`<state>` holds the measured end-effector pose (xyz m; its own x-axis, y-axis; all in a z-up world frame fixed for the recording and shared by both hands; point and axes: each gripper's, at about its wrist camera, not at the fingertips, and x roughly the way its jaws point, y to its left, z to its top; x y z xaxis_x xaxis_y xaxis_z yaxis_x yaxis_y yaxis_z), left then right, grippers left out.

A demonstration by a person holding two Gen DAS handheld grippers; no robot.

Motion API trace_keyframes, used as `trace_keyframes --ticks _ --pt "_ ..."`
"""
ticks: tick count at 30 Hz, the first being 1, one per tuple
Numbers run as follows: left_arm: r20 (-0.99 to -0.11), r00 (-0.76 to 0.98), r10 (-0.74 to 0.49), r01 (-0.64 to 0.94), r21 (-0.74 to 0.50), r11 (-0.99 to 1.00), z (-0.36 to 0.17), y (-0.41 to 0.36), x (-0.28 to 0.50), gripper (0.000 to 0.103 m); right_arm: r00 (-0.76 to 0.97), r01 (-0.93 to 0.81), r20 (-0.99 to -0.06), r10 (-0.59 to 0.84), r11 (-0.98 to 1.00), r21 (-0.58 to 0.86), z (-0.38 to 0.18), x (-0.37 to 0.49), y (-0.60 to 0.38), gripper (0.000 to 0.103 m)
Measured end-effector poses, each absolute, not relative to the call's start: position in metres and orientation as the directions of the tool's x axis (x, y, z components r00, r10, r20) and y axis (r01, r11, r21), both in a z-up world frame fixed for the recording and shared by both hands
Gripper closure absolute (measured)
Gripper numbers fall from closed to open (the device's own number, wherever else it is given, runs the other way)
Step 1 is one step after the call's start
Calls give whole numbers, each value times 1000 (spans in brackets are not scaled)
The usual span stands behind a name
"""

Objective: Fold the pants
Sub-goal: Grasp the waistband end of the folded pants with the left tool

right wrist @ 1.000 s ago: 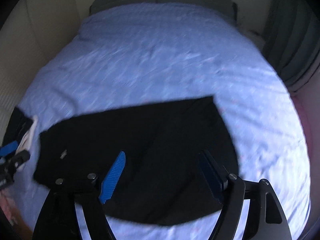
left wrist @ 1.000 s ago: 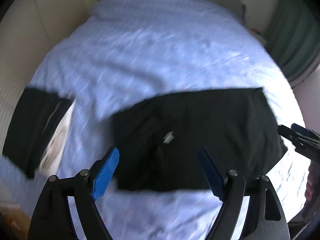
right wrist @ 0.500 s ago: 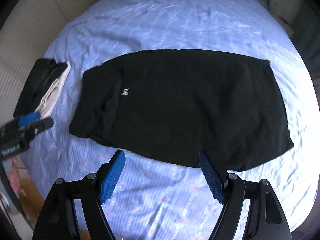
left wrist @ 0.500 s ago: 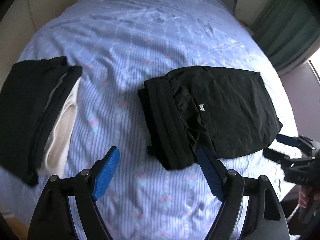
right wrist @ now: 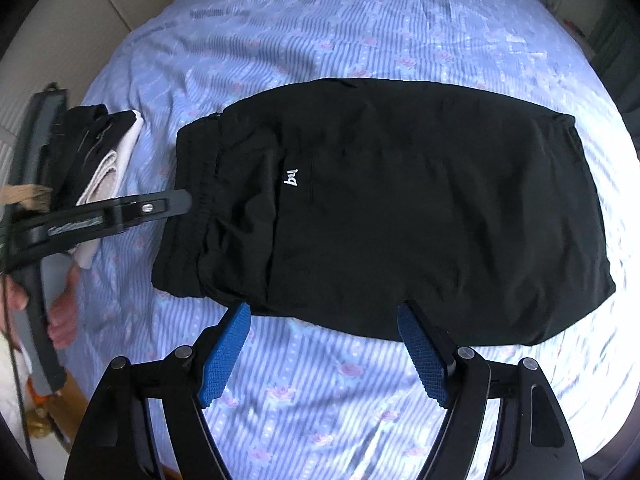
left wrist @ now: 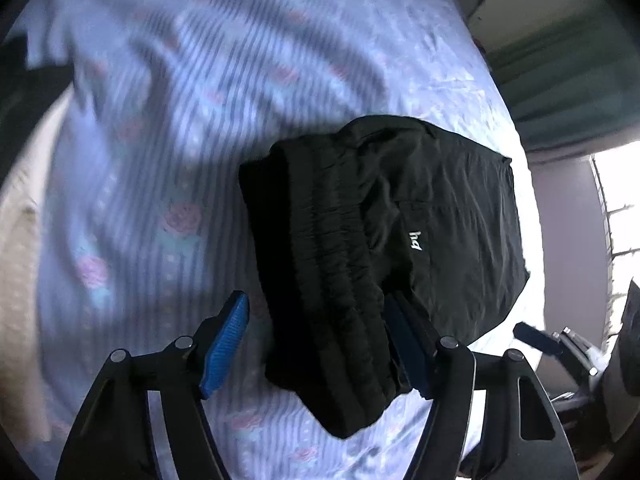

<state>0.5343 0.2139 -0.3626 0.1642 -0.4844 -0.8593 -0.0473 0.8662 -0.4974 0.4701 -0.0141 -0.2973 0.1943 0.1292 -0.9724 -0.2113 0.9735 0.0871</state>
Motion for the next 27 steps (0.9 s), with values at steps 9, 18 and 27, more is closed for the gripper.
trace_keyframes --ticks 9,18,27 --pt "-811 125 -572 -150 -585 797 -403 221 540 35 182 -209 -972 146 972 107 -299 486 -17 26" --pt "-767 115 -631 -136 -641 755 -414 215 549 66 165 -208 -976 144 972 108 -307 489 -21 26" --pt "-759 156 -632 -137 -651 747 -381 210 539 82 194 -211 -970 149 972 107 -298 478 -19 26"
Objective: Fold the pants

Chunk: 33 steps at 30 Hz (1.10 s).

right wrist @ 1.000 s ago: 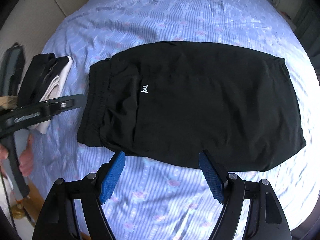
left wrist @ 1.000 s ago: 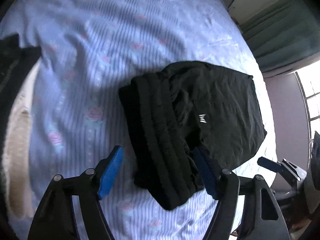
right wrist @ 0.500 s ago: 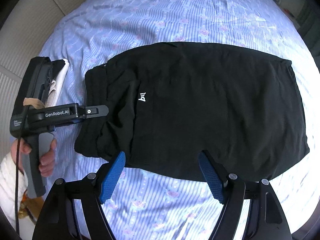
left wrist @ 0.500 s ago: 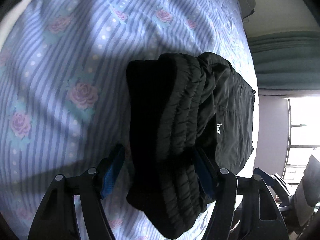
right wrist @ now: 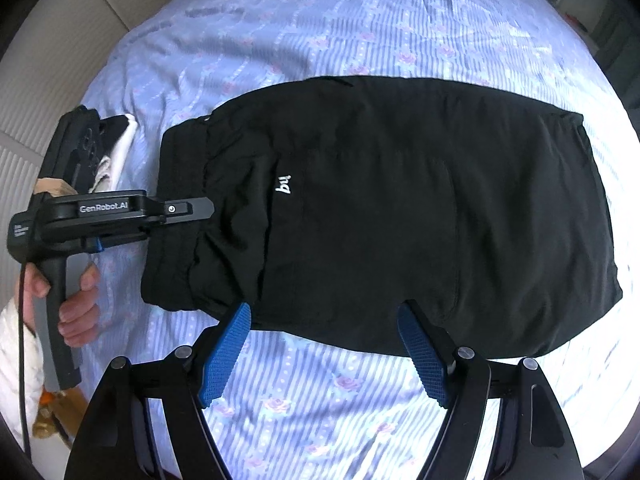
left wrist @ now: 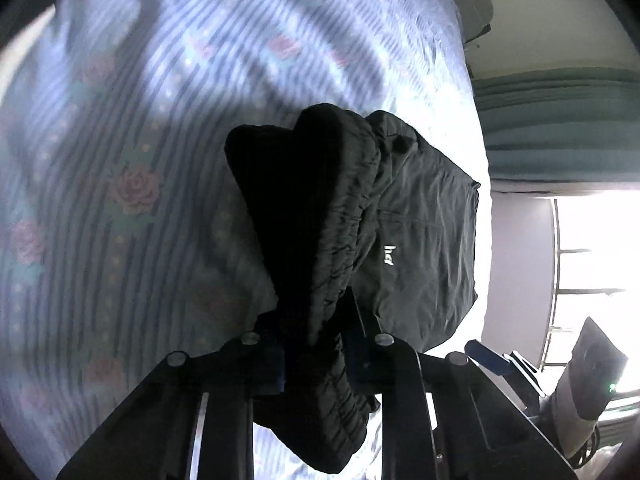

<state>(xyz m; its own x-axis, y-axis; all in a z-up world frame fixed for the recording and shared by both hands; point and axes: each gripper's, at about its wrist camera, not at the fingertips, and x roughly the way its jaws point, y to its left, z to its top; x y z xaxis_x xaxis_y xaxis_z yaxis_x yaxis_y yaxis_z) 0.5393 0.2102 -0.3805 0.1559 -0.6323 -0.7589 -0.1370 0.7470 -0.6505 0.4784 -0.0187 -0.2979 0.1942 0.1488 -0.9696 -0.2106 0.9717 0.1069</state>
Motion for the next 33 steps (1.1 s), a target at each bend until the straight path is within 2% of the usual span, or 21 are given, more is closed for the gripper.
trace_keyframes --ticks 6,10,21,26,33 --pt "-898 146 -416 -124 -433 893 -339 172 537 83 221 -193 -962 163 974 121 -281 466 -29 26" --pt "-933 160 -321 -123 -342 932 -310 150 537 83 257 -172 -953 159 978 116 -262 458 -46 26" --pt "-948 160 -274 -163 -299 940 -248 90 542 84 398 -45 -907 139 990 133 -200 437 -142 26" --pt "-940 133 -315 -199 -337 920 -231 38 557 84 463 38 -879 116 988 151 -181 430 -203 26" --pt "-963 106 -246 -110 -257 960 -223 -64 582 84 516 154 -852 81 970 186 -170 423 -287 26"
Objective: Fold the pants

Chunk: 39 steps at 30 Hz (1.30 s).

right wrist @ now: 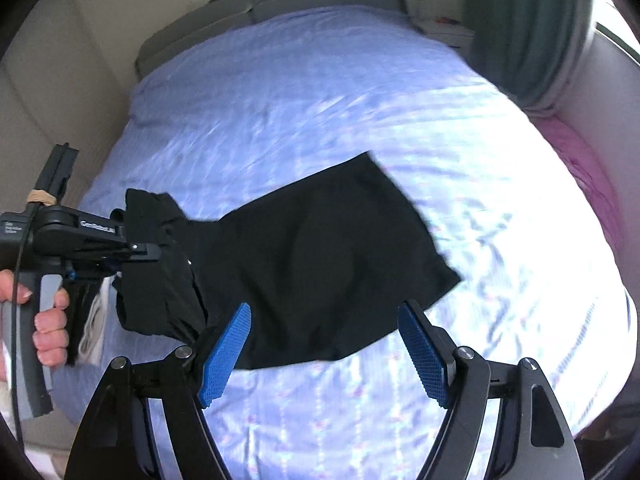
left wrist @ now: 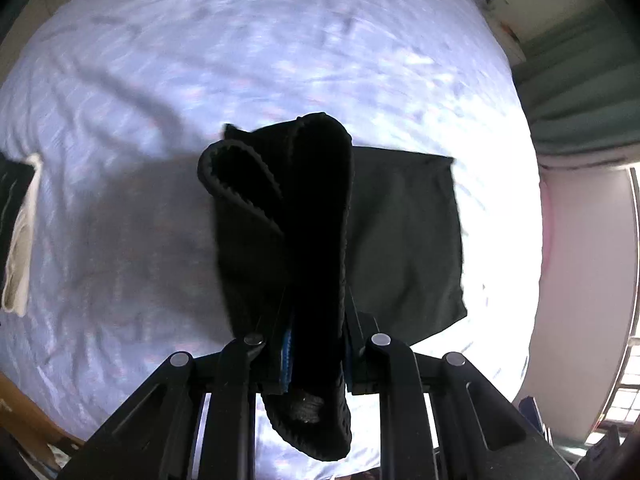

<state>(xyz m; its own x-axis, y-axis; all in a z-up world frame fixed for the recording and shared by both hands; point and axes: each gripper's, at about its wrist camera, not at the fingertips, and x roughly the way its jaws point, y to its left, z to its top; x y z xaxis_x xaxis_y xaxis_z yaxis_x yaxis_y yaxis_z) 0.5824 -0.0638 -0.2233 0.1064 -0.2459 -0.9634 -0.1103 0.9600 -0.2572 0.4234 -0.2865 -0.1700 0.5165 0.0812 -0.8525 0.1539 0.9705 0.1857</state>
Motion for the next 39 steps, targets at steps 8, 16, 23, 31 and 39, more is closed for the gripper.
trace_keyframes --ticks 8,16,23,31,39 --pt "-989 45 -138 -35 -139 990 -264 -168 613 84 516 276 -856 41 937 212 -184 417 -364 26" --pt "-999 -3 -36 13 -36 999 -310 -234 628 83 477 361 -878 20 907 217 -211 418 -418 26" --pt "-996 -23 -83 32 -84 996 -319 -262 644 78 458 413 -889 12 883 225 -227 424 -442 26" --pt "-969 52 -242 140 -233 962 -283 -266 651 61 447 397 -894 36 888 234 -235 433 -441 26" --pt "-976 191 -105 340 -35 940 -263 -207 615 54 482 266 -868 120 924 275 -246 456 -412 26"
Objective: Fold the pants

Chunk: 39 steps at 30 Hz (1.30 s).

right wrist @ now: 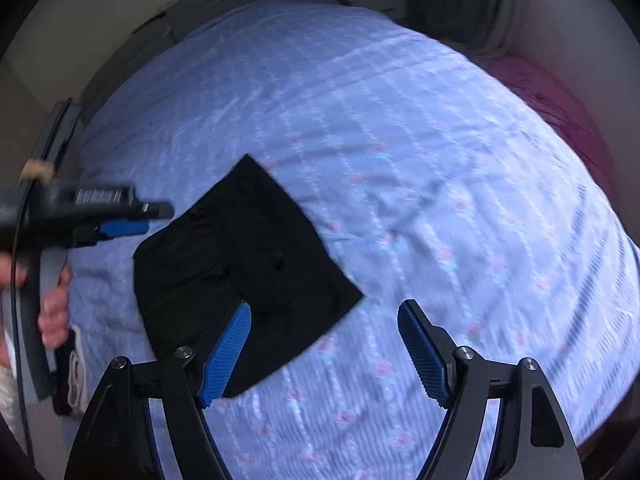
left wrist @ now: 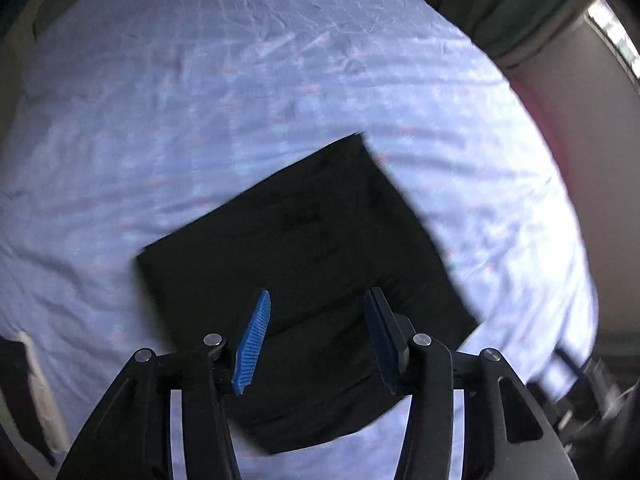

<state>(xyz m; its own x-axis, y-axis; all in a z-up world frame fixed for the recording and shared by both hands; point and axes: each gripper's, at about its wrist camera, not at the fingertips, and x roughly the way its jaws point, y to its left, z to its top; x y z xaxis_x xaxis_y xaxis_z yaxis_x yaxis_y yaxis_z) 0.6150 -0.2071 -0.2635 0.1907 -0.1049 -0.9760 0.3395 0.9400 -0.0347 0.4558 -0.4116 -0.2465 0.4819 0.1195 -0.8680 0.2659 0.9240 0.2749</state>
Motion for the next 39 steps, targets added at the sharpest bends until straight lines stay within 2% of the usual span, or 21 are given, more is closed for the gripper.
trace_keyframes --ticks 5,13,19,22,24,25,27,28,29,35,37,38,39 --pt "-976 217 -4 300 62 952 -281 -157 586 48 450 189 -871 195 933 306 -271 487 -391 26" --pt "-989 138 49 124 66 990 -310 -101 546 46 360 96 -904 233 954 284 -314 529 -366 27" --pt "-989 139 45 114 62 992 -314 -108 545 45 305 86 -924 231 959 268 -339 549 -362 33" --pt "-987 156 44 127 64 990 -312 -119 553 43 275 88 -930 245 957 277 -351 555 -360 41" --pt "-987 158 32 132 53 990 -311 -126 560 43 261 89 -928 266 951 297 -355 557 -360 57" --pt "-987 160 20 136 42 990 -310 -130 562 43 257 95 -933 252 954 284 -355 558 -360 60" --pt "-986 166 11 143 35 989 -307 -136 564 43 253 90 -946 205 968 234 -354 558 -360 84" --pt "-986 169 4 149 30 988 -306 -139 565 43 249 84 -947 201 970 228 -354 558 -361 86" --pt "-986 168 1 154 27 988 -305 -141 565 43 247 80 -951 188 974 214 -354 558 -362 94" --pt "-987 163 -5 164 22 986 -305 -144 565 42 268 67 -919 291 945 319 -348 555 -379 91" --pt "-987 163 -1 163 26 986 -306 -145 565 42 267 57 -921 285 949 311 -345 554 -380 70" --pt "-986 164 0 162 27 986 -307 -145 565 42 269 48 -920 285 950 309 -344 553 -380 49" --pt "-987 163 2 162 29 986 -308 -146 565 42 279 33 -918 281 953 302 -342 553 -378 45"
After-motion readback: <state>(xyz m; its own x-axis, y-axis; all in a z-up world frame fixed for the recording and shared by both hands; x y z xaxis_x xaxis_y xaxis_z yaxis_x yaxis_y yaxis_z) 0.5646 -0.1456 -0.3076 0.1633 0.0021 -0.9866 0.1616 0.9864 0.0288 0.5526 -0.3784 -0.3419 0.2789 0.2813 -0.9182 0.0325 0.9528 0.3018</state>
